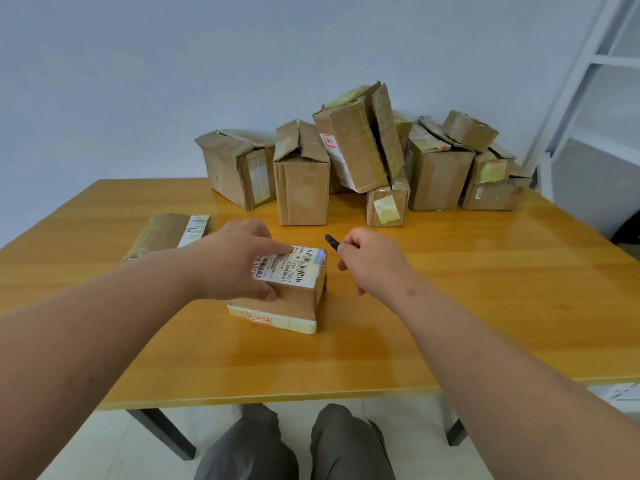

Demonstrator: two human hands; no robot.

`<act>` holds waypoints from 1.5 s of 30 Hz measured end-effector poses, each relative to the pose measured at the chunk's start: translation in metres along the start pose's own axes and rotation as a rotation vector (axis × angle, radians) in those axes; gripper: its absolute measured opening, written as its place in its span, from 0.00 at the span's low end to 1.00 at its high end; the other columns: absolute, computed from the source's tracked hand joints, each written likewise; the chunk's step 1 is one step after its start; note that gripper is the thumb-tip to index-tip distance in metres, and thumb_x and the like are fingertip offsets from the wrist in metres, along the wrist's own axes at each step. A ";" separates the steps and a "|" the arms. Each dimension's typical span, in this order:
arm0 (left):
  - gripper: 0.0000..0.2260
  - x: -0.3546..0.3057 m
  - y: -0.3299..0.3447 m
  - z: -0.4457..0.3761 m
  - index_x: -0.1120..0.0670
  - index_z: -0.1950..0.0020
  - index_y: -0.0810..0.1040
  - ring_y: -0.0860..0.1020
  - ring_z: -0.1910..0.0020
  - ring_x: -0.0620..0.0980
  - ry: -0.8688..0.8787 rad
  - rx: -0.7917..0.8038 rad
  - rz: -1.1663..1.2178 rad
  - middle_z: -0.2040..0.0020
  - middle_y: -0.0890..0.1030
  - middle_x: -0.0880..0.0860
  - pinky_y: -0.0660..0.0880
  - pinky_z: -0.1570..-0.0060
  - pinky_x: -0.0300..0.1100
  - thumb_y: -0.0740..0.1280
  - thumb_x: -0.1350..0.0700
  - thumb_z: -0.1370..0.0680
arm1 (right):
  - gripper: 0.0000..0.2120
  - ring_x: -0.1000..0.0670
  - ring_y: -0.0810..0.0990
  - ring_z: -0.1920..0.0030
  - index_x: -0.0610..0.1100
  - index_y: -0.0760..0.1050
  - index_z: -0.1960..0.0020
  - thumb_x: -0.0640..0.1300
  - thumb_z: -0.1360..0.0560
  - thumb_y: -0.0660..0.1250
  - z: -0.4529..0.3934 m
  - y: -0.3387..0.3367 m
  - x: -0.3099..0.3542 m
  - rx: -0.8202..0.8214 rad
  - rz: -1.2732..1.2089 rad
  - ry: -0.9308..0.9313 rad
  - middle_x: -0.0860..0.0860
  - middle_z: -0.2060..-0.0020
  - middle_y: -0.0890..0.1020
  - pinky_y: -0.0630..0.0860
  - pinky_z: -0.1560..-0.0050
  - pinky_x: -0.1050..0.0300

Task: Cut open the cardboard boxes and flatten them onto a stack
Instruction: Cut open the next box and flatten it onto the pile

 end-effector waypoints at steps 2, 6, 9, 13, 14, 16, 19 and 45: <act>0.35 -0.001 0.000 0.003 0.36 0.25 0.61 0.63 0.34 0.46 0.001 -0.026 -0.004 0.33 0.65 0.42 0.65 0.33 0.44 0.73 0.41 0.28 | 0.09 0.49 0.77 0.67 0.46 0.73 0.52 0.45 0.18 0.55 0.001 0.008 0.009 -0.010 0.027 -0.062 0.50 0.62 0.78 0.78 0.61 0.49; 0.32 -0.006 0.001 0.008 0.38 0.25 0.63 0.65 0.34 0.45 0.017 -0.078 -0.039 0.33 0.66 0.41 0.66 0.35 0.42 0.72 0.42 0.27 | 0.09 0.50 0.74 0.65 0.45 0.74 0.50 0.45 0.18 0.56 0.004 0.018 0.014 -0.006 0.068 -0.118 0.51 0.63 0.77 0.76 0.61 0.49; 0.30 -0.007 0.004 0.010 0.40 0.26 0.65 0.63 0.34 0.44 0.036 -0.111 -0.041 0.34 0.66 0.42 0.66 0.34 0.42 0.71 0.43 0.25 | 0.08 0.49 0.74 0.64 0.46 0.74 0.50 0.45 0.18 0.56 0.006 0.018 0.010 -0.003 0.067 -0.101 0.51 0.62 0.77 0.78 0.59 0.47; 0.27 -0.005 0.008 0.015 0.42 0.29 0.67 0.63 0.37 0.44 0.022 -0.158 -0.018 0.36 0.67 0.42 0.65 0.38 0.39 0.71 0.42 0.26 | 0.08 0.50 0.74 0.64 0.47 0.74 0.51 0.45 0.18 0.57 0.009 0.018 0.010 -0.004 0.112 -0.122 0.52 0.64 0.76 0.78 0.59 0.49; 0.26 -0.004 0.009 0.017 0.42 0.31 0.67 0.63 0.39 0.44 0.013 -0.172 -0.019 0.38 0.67 0.42 0.65 0.41 0.38 0.71 0.42 0.26 | 0.08 0.49 0.74 0.64 0.46 0.74 0.51 0.45 0.19 0.57 0.009 0.018 0.010 -0.003 0.122 -0.123 0.52 0.63 0.76 0.79 0.59 0.48; 0.25 -0.002 0.009 0.019 0.44 0.34 0.68 0.64 0.41 0.44 -0.014 -0.200 -0.031 0.40 0.68 0.43 0.65 0.45 0.37 0.71 0.40 0.27 | 0.09 0.48 0.75 0.63 0.45 0.75 0.51 0.45 0.19 0.57 0.010 0.019 0.011 0.004 0.138 -0.122 0.52 0.63 0.77 0.79 0.58 0.48; 0.24 -0.001 0.011 0.022 0.45 0.34 0.68 0.65 0.40 0.45 -0.048 -0.220 -0.041 0.40 0.68 0.43 0.66 0.49 0.37 0.70 0.39 0.26 | 0.11 0.47 0.76 0.60 0.43 0.76 0.49 0.45 0.18 0.57 0.009 0.019 0.012 0.001 0.206 -0.133 0.48 0.58 0.80 0.75 0.63 0.52; 0.26 -0.003 0.001 0.022 0.46 0.32 0.70 0.68 0.38 0.48 -0.092 -0.159 -0.087 0.37 0.71 0.46 0.70 0.39 0.44 0.72 0.42 0.26 | 0.15 0.50 0.77 0.55 0.45 0.72 0.45 0.47 0.28 0.73 0.018 0.018 0.046 0.064 0.351 0.002 0.49 0.53 0.78 0.73 0.64 0.57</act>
Point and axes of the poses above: each hand's wrist, its own z-axis away from the middle knuckle, its own y-axis out of the palm, x = y × z, the point moved 3 cm from there along -z, towards the middle knuckle
